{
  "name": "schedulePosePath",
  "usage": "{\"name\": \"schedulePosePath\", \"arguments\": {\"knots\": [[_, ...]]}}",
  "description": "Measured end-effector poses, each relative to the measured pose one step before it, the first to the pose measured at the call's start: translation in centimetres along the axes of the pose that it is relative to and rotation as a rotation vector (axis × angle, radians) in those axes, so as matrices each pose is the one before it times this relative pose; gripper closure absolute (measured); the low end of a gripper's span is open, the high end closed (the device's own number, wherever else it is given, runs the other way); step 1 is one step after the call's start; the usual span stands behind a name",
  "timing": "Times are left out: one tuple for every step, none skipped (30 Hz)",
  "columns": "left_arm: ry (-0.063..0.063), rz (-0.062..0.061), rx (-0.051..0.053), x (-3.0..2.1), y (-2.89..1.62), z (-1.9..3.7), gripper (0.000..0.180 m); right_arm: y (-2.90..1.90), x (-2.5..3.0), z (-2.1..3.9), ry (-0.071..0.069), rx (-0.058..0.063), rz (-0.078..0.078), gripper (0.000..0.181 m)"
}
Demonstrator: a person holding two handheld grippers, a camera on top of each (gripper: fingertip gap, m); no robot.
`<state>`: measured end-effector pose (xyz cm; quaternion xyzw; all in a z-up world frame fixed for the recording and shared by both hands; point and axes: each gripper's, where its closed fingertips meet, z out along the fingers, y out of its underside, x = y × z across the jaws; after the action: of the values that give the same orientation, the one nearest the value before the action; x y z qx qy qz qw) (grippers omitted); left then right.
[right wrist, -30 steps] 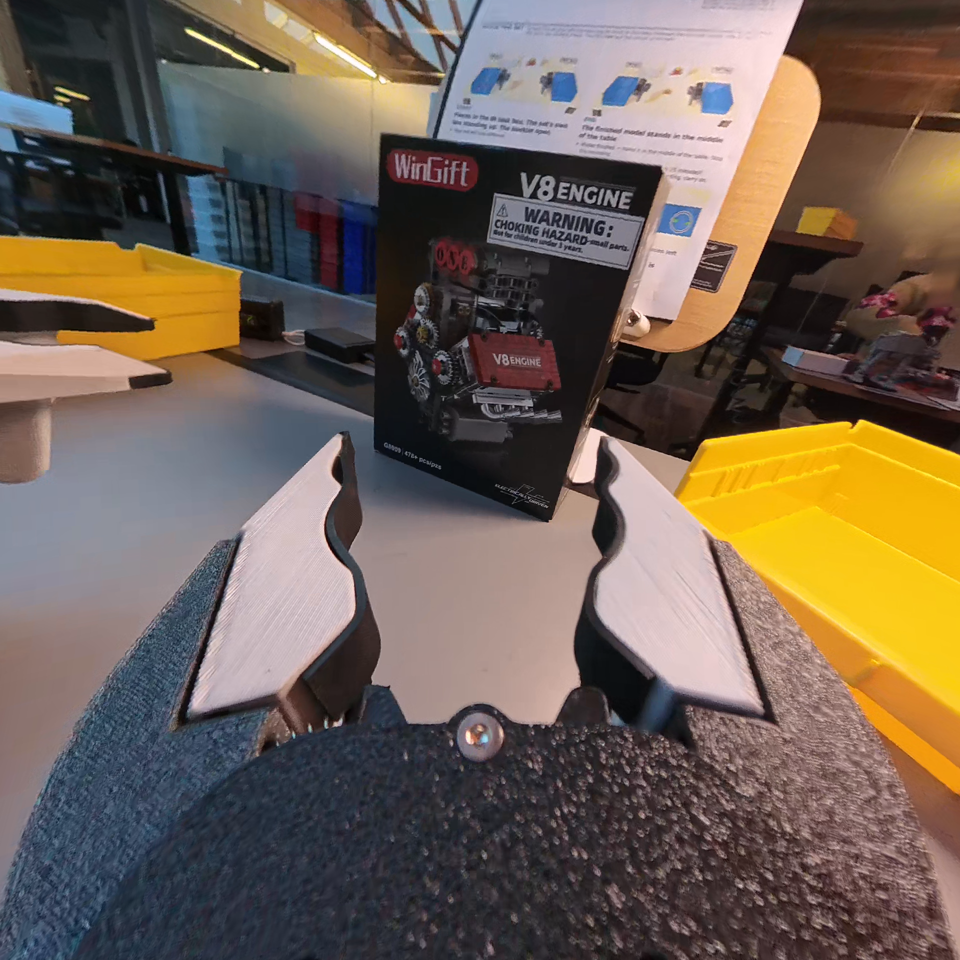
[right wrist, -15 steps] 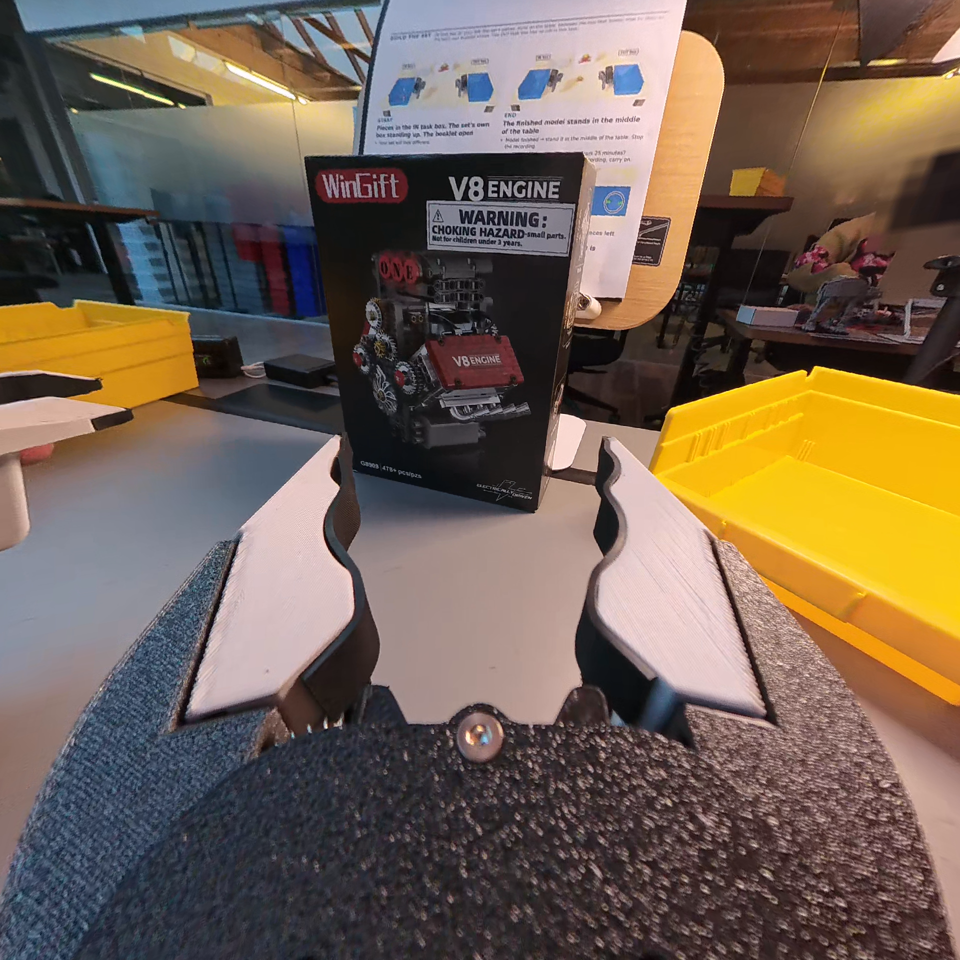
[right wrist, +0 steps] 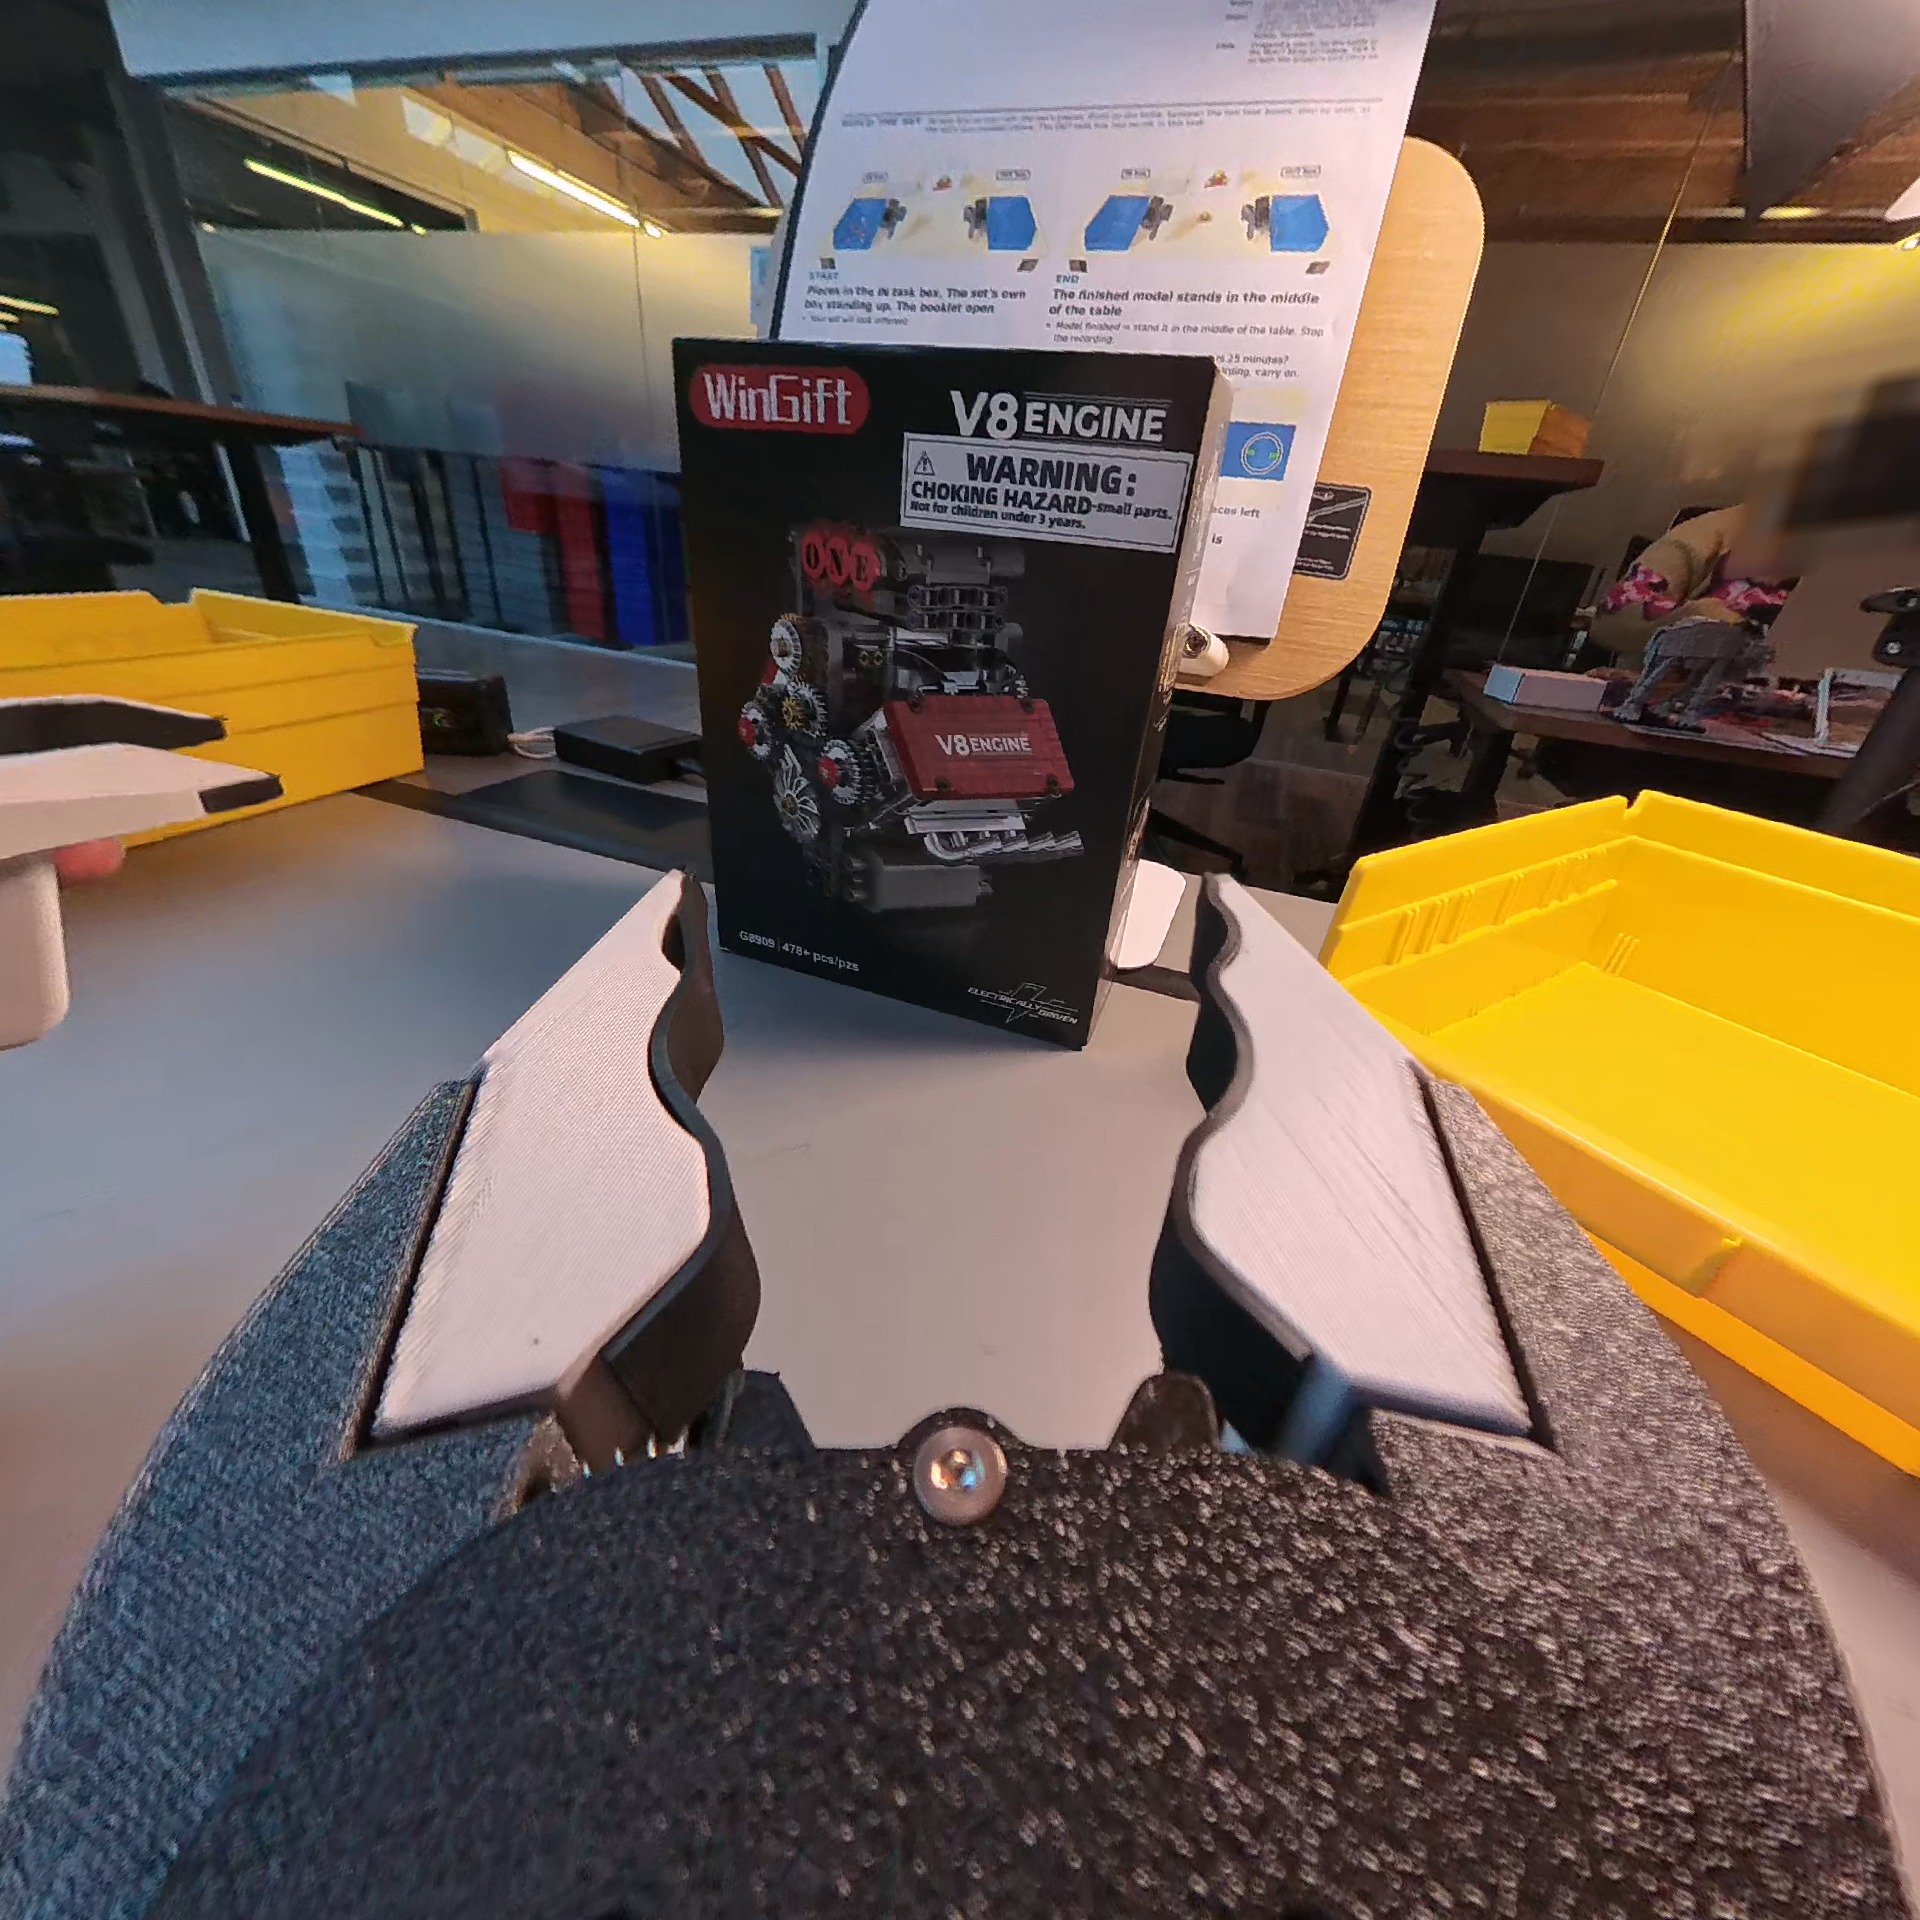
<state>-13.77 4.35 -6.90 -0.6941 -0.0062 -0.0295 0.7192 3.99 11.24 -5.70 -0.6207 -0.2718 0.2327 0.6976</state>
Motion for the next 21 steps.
{"name": "schedulePosePath", "arguments": {"knots": [[0.0038,0.0055,0.0069,0.122,-0.156,-0.066,0.119,-0.046,-0.080,-0.034,-0.0033,0.0026,-0.0039,0.089],[0.0021,0.0067,0.0065,0.099,-0.159,-0.038,0.120,-0.011,-0.066,-0.008,-0.0032,0.0012,-0.0010,0.089],[-0.0006,0.0062,0.0087,0.073,-0.210,0.020,0.121,0.011,-0.033,0.009,-0.0017,0.0006,0.0000,0.089],[0.0008,0.0068,0.0118,0.076,-0.337,0.176,0.123,0.005,0.017,0.035,0.0003,-0.0001,-0.0011,0.091],[-0.0001,0.0164,0.0148,0.070,-0.481,0.450,0.125,-0.024,0.038,0.069,-0.0002,0.0002,-0.0009,0.091],[-0.0084,0.0271,0.0174,-0.065,-0.610,0.801,0.128,-0.012,0.047,0.100,-0.0011,0.0018,0.0005,0.093],[-0.0116,0.0229,0.0075,-0.137,-0.478,1.089,0.131,0.049,0.016,0.122,-0.0032,0.0005,-0.0010,0.093],[-0.0060,-0.0007,-0.0005,-0.073,-0.330,1.232,0.134,0.079,-0.010,0.110,-0.0040,0.0016,-0.0035,0.093],[-0.0007,-0.0233,-0.0006,-0.032,-0.305,1.307,0.138,0.010,-0.104,0.055,-0.0103,0.0072,-0.0055,0.095],[-0.0067,-0.0259,0.0012,-0.130,-0.328,1.359,0.140,-0.023,-0.072,-0.031,-0.0086,0.0081,-0.0091,0.096],[-0.0108,-0.0178,0.0013,-0.118,-0.319,1.380,0.140,0.038,0.139,-0.078,0.0052,0.0008,-0.0111,0.097],[-0.0104,-0.0062,-0.0010,-0.034,-0.263,1.362,0.139,0.047,0.109,-0.092,0.0008,-0.0006,-0.0064,0.098],[-0.0158,0.0045,0.0026,-0.020,-0.314,1.252,0.140,0.030,0.069,-0.104,-0.0043,0.0027,0.0020,0.098],[-0.0134,0.0054,0.0041,0.061,-0.347,1.119,0.141,0.098,0.141,-0.073,-0.0007,-0.0020,0.0056,0.099],[-0.0101,0.0049,0.0013,0.140,-0.334,1.009,0.142,0.162,0.161,-0.029,0.0001,-0.0069,0.0033,0.100],[-0.0121,0.0018,0.0030,0.093,-0.392,0.833,0.144,0.087,0.130,-0.012,-0.0008,-0.0026,0.0022,0.101],[-0.0092,-0.0059,0.0084,0.101,-0.496,0.637,0.147,0.041,0.109,0.003,-0.0020,-0.0007,0.0032,0.101],[-0.0076,-0.0097,0.0133,0.099,-0.558,0.464,0.149,0.069,0.078,0.026,-0.0018,-0.0036,0.0020,0.102],[-0.0101,-0.0053,0.0104,0.074,-0.489,0.371,0.151,0.129,0.020,0.044,-0.0018,-0.0064,-0.0043,0.102],[-0.0110,-0.0009,0.0064,0.040,-0.362,0.324,0.152,0.150,-0.048,0.065,-0.0028,-0.0058,-0.0103,0.102],[-0.0105,-0.0002,0.0050,0.007,-0.258,0.263,0.153,0.151,-0.093,0.073,-0.0032,-0.0057,-0.0119,0.102]]}}
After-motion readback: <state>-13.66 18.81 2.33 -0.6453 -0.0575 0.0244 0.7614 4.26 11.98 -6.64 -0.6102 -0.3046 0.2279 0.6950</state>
